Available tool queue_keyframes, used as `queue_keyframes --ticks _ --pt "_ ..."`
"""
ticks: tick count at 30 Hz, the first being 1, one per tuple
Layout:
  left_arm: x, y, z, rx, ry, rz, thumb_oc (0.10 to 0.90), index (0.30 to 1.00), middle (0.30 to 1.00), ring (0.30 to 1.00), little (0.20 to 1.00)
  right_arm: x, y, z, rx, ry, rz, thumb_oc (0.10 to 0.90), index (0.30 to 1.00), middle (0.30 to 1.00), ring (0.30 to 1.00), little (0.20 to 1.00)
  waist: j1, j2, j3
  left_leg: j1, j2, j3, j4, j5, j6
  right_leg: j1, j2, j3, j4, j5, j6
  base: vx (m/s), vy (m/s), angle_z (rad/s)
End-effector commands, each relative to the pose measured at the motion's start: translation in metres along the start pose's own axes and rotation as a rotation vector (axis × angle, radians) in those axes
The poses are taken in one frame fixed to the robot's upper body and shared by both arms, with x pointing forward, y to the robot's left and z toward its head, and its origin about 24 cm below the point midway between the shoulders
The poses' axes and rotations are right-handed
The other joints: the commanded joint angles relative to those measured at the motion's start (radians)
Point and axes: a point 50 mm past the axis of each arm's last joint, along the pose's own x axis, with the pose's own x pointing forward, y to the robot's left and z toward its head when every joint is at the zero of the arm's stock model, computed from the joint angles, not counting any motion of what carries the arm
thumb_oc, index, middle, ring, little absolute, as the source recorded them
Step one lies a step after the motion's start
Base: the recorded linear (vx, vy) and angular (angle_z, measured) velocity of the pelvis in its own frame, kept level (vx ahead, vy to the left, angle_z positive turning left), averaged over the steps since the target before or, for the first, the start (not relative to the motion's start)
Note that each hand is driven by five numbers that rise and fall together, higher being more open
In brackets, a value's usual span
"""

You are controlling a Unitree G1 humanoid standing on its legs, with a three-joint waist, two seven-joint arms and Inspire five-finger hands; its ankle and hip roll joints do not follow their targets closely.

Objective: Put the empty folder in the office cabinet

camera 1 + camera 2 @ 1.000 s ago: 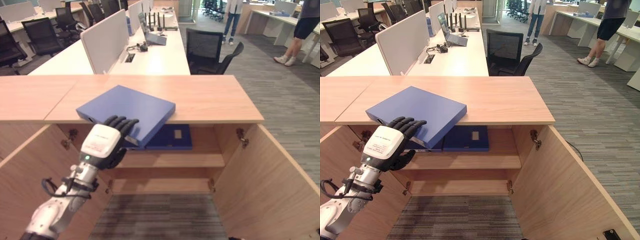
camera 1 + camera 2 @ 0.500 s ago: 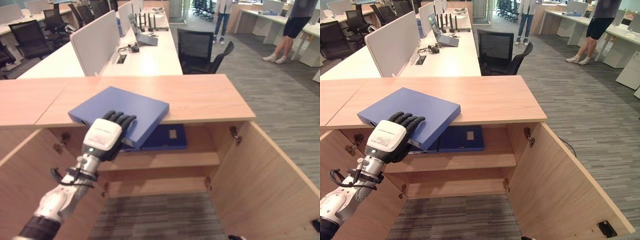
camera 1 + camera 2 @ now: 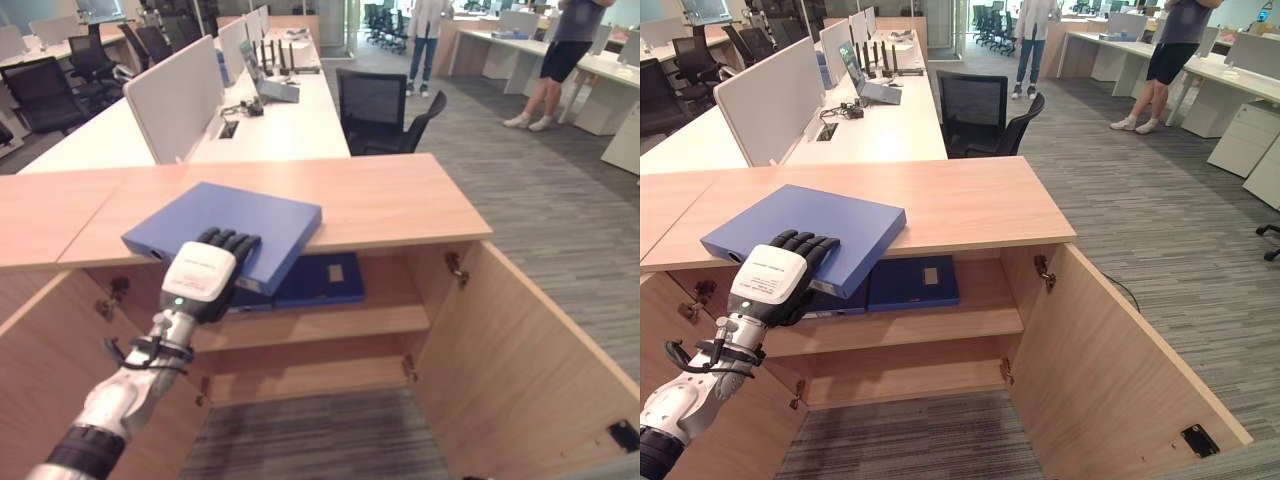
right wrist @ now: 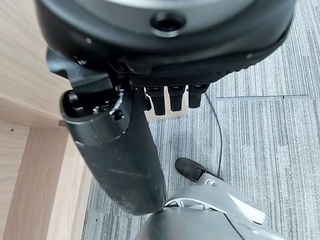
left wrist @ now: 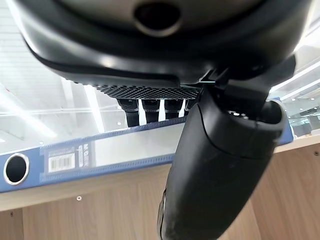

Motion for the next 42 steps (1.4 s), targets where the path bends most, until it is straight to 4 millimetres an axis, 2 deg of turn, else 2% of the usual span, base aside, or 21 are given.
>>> queue_keyframes --ticks 1,6,11,12,15,16,17,18,19,21,22,23,24,26,30,32,38,42 --pt "0.030 0.037 -0.019 0.057 0.072 0.182 0.400 0.300 0.300 0.300 0.300 0.002 -0.007 0.008 -0.085 -0.022 -0.024 0.800 0.900 0.900 0.900 0.900 -0.009 -0.040 -0.007 -0.009 -0.030 -0.078 -0.006 -0.092 -0.006 0.028 -0.006 0.100 0.005 -0.070 0.071 0.00 0.003 -0.05" --pt "0.028 0.040 -0.009 -0.032 0.078 0.224 0.400 0.300 0.300 0.300 0.300 0.001 -0.003 0.009 -0.073 -0.025 -0.017 0.800 0.900 0.900 0.900 0.900 -0.005 -0.043 -0.006 -0.008 -0.031 -0.077 -0.006 -0.093 -0.005 0.029 -0.007 0.100 0.004 -0.070 0.070 0.00 0.000 -0.01" --pt "0.015 0.051 0.019 -0.292 0.039 0.277 0.400 0.300 0.300 0.300 0.300 0.001 0.006 0.025 -0.044 -0.087 0.016 0.800 0.900 0.900 0.900 0.900 0.003 -0.046 -0.001 -0.014 -0.034 -0.079 -0.006 -0.078 -0.001 0.025 -0.011 0.098 0.004 -0.060 0.064 -0.03 0.001 0.00" --pt "0.006 0.056 0.030 -0.431 0.025 0.298 0.400 0.300 0.300 0.300 0.300 0.000 0.011 0.038 -0.018 -0.141 0.033 0.800 0.900 0.900 0.900 0.900 0.009 -0.046 0.001 -0.014 -0.035 -0.081 -0.006 -0.077 0.000 0.023 -0.013 0.097 0.003 -0.058 0.064 0.04 0.002 -0.01" --pt "-0.007 0.066 0.042 -0.675 0.021 0.342 0.400 0.300 0.300 0.300 0.300 -0.003 0.015 0.061 0.013 -0.244 0.054 0.800 0.900 0.900 0.900 0.900 0.015 -0.043 0.000 -0.010 -0.034 -0.084 -0.006 -0.087 0.001 0.028 -0.012 0.096 0.003 -0.066 0.065 -0.01 -0.002 0.02" --pt "-0.017 0.075 0.037 -0.749 0.033 0.351 0.400 0.300 0.300 0.300 0.300 -0.018 -0.006 0.119 0.033 -0.472 0.060 0.800 0.900 0.900 0.900 0.900 0.019 -0.048 0.009 -0.018 -0.036 -0.082 -0.006 -0.067 0.002 0.021 -0.014 0.096 0.003 -0.052 0.060 0.00 0.000 0.00" --pt "-0.018 0.075 0.037 -0.751 0.035 0.349 0.400 0.300 0.300 0.300 0.300 -0.018 -0.006 0.118 0.031 -0.468 0.060 0.800 0.900 0.900 0.900 0.900 0.018 -0.045 0.004 -0.013 -0.034 -0.084 -0.006 -0.082 0.001 0.026 -0.012 0.096 0.001 -0.064 0.062 0.00 0.000 0.00" --pt "-0.019 0.079 0.041 -0.847 0.017 0.367 0.400 0.300 0.300 0.300 0.300 -0.026 -0.007 0.130 0.007 -0.558 0.056 0.800 0.900 0.900 0.900 0.900 0.019 -0.045 0.007 -0.012 -0.033 -0.084 -0.006 -0.083 0.002 0.027 -0.012 0.096 0.002 -0.066 0.062 0.04 -0.003 0.02" --pt "-0.021 0.085 0.043 -0.918 -0.002 0.384 0.400 0.300 0.300 0.300 0.300 -0.026 -0.006 0.128 0.016 -0.554 0.064 0.800 0.900 0.900 0.900 0.900 0.021 -0.042 0.009 -0.012 -0.032 -0.084 -0.006 -0.082 0.002 0.028 -0.012 0.094 0.001 -0.066 0.063 -0.02 -0.004 0.03" --pt "-0.026 0.100 0.044 -1.116 -0.071 0.401 0.400 0.300 0.300 0.300 0.300 -0.039 -0.009 0.149 0.070 -0.669 0.110 0.800 0.900 0.900 0.900 0.900 0.027 -0.040 0.012 -0.015 -0.032 -0.085 -0.006 -0.077 0.001 0.028 -0.013 0.090 0.001 -0.064 0.063 -0.05 -0.004 0.05" --pt "-0.027 0.107 0.045 -1.250 -0.130 0.395 0.400 0.300 0.300 0.300 0.300 -0.050 -0.015 0.161 0.089 -0.748 0.129 0.800 0.900 0.900 0.900 0.900 0.027 -0.042 0.017 -0.022 -0.034 -0.084 -0.006 -0.063 0.001 0.022 -0.015 0.089 0.001 -0.053 0.061 -0.04 -0.004 0.10" --pt "-0.031 0.116 0.044 -1.476 -0.214 0.379 0.400 0.300 0.300 0.300 0.300 -0.069 -0.025 0.176 0.116 -0.861 0.158 0.800 0.900 0.900 0.900 0.900 0.029 -0.037 0.019 -0.017 -0.032 -0.086 -0.006 -0.072 -0.001 0.029 -0.015 0.086 0.001 -0.061 0.062 -0.03 -0.003 0.09" --pt "-0.031 0.116 0.044 -1.482 -0.215 0.375 0.400 0.300 0.300 0.300 0.300 -0.069 -0.025 0.175 0.116 -0.859 0.159 0.800 0.900 0.900 0.900 0.900 0.029 -0.037 0.018 -0.016 -0.032 -0.086 -0.006 -0.072 -0.001 0.030 -0.014 0.086 0.001 -0.062 0.062 0.02 -0.001 0.09" --pt "-0.031 0.124 0.048 -1.652 -0.315 0.356 0.400 0.300 0.300 0.300 0.300 -0.076 -0.027 0.178 0.127 -0.903 0.178 0.800 0.900 0.900 0.900 0.900 0.030 -0.035 0.019 -0.016 -0.034 -0.088 -0.006 -0.070 -0.001 0.032 -0.015 0.082 0.001 -0.060 0.062 0.00 0.000 0.00" --pt "-0.031 0.141 0.061 -1.868 -0.529 0.308 0.400 0.300 0.300 0.300 0.300 -0.080 -0.017 0.180 0.134 -0.924 0.236 0.800 0.900 0.900 0.900 0.900 0.034 -0.034 0.020 -0.016 -0.034 -0.092 -0.006 -0.068 -0.003 0.033 -0.016 0.079 0.001 -0.060 0.062 0.00 0.000 0.00" --pt "-0.029 0.147 0.067 -1.911 -0.603 0.284 0.400 0.300 0.300 0.300 0.300 -0.082 -0.011 0.181 0.112 -0.931 0.269 0.800 0.900 0.900 0.900 0.900 0.033 -0.034 0.019 -0.016 -0.033 -0.093 -0.006 -0.068 -0.004 0.034 -0.016 0.079 0.002 -0.061 0.063 0.00 0.000 0.00" --pt "-0.030 0.143 0.067 -1.929 -0.586 0.268 0.400 0.300 0.300 0.300 0.300 -0.085 -0.007 0.181 0.111 -0.947 0.295 0.800 0.900 0.900 0.900 0.900 0.037 -0.035 0.020 -0.016 -0.033 -0.093 -0.006 -0.067 -0.005 0.036 -0.016 0.079 0.001 -0.062 0.062 0.00 0.000 0.00" --pt "-0.038 0.131 0.068 -1.954 -0.520 0.208 0.400 0.300 0.300 0.300 0.300 -0.098 -0.019 0.187 0.197 -1.020 0.296 0.800 0.900 0.900 0.900 0.900 0.038 -0.033 0.026 -0.019 -0.034 -0.096 -0.006 -0.065 -0.003 0.034 -0.016 0.079 0.001 -0.063 0.061 -0.01 0.002 0.05"
